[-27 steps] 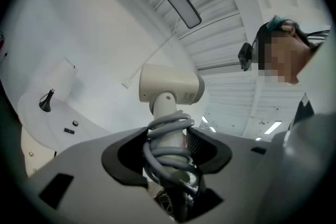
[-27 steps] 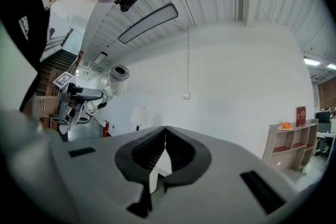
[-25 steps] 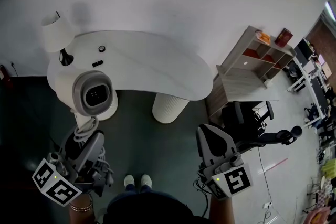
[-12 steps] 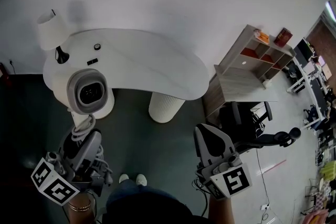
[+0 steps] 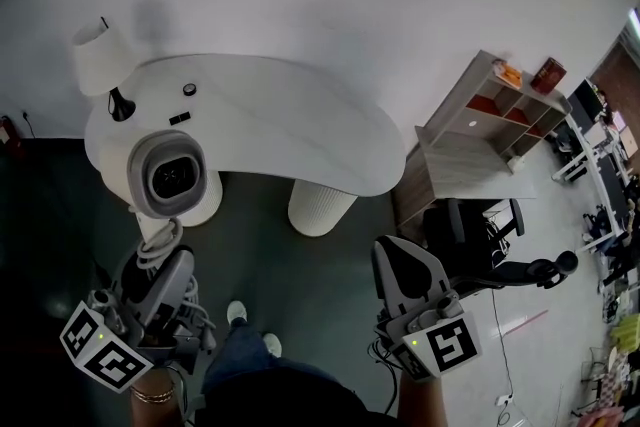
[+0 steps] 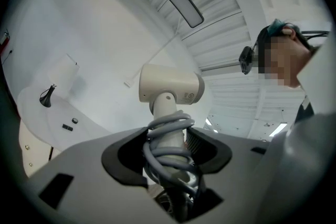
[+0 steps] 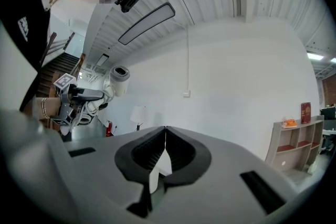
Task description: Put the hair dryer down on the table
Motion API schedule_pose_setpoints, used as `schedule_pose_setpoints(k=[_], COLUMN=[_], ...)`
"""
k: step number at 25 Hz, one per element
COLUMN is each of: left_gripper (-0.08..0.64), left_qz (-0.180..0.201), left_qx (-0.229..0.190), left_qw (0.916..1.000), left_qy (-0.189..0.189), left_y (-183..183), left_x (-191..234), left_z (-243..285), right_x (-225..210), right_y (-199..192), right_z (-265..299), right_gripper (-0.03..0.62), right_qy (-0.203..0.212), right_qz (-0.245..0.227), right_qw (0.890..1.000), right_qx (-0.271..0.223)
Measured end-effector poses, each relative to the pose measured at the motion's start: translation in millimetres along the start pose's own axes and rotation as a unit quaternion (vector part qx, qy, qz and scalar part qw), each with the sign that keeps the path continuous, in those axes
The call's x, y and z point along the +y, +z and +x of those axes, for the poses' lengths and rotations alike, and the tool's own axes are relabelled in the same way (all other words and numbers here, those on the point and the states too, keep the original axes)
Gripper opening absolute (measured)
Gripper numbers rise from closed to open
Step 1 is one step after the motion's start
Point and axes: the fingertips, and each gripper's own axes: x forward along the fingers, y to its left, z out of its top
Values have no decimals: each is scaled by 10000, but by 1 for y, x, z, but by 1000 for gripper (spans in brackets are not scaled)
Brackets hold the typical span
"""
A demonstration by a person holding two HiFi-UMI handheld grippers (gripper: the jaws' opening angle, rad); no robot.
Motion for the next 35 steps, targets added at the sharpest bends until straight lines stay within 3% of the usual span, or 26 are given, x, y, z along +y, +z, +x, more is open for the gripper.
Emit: schedule_pose_setpoints(k=[11,17,35], left_gripper=[241,241,241], left_qz=[151,-94,-119], left_qx=[-49,28,123], left_qw=[9998,9999,9997], left_qy=[81,-38,-190], left_y=[6,30,65], left_x=[-4,60,104], left_z=[-1,49,78], right_x=[5,-5,-9], right_y=[4,6,17], right_z=[11,94,149], right_gripper=[18,17,17], right_qy=[234,229,39], right_qz=[97,240,191], right_qw=[9996,9994,9998], right_qx=[-127,-42,61])
